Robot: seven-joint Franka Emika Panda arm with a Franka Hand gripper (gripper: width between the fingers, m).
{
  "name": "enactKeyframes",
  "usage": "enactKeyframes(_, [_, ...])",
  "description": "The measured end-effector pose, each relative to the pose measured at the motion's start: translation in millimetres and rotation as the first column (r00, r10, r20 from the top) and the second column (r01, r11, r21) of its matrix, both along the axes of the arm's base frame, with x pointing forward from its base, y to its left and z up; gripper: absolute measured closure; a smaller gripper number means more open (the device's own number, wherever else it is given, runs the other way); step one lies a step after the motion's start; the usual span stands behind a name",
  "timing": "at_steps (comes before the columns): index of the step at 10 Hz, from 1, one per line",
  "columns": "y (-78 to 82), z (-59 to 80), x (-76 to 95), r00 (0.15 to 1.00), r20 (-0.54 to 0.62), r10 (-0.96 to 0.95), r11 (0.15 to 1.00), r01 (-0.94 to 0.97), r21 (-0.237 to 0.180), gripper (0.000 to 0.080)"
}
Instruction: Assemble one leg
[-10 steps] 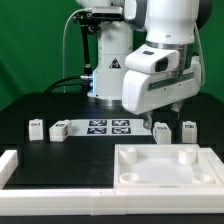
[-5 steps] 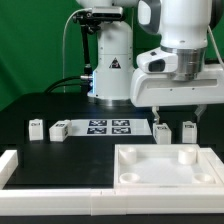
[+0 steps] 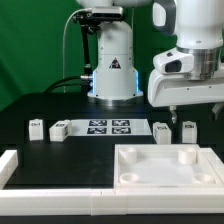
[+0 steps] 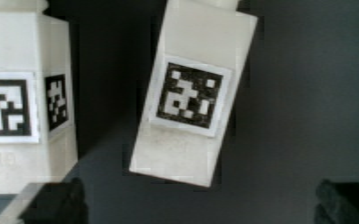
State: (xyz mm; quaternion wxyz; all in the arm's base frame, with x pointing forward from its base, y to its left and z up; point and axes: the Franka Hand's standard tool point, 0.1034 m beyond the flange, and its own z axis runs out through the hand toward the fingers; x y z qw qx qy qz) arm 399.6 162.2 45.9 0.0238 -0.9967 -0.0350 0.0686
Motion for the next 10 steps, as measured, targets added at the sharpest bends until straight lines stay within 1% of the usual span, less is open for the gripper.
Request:
enactKeyframes(1, [-0.2, 0.6, 0.4, 1.000, -0.019, 0.002, 1.000, -0.002, -0.004, 0.0151])
enactKeyframes(2, [-1.7, 0.3, -3.0, 0.999, -0.052, 0.008, 1.000, -0.009, -0.012, 0.0151])
enactKeyframes(3, [-4.4, 0.9, -6.8, 0.989, -0.145, 0.017, 0.999, -0.022, -0.029, 0.0151])
enactKeyframes(5, [-4.0, -0.6, -5.5, 0.952, -0.307, 0.016, 0.998, -0.034, -0.052, 0.0151])
enactKeyframes(6, [-5.4, 0.4, -12.5, 0.912, -0.409, 0.016, 0.997, -0.048, -0.068, 0.0151])
enactKeyframes(7, [-5.1, -0.1, -12.7, 0.865, -0.502, 0.012, 0.995, -0.060, -0.079, 0.0151])
enactKeyframes(8, [-4.5, -3.2, -10.6, 0.823, -0.567, 0.008, 0.994, -0.068, -0.084, 0.0151])
enactKeyframes(10, [-5.1, -6.5, -16.6, 0.710, -0.704, 0.001, 0.991, -0.095, -0.094, 0.0151])
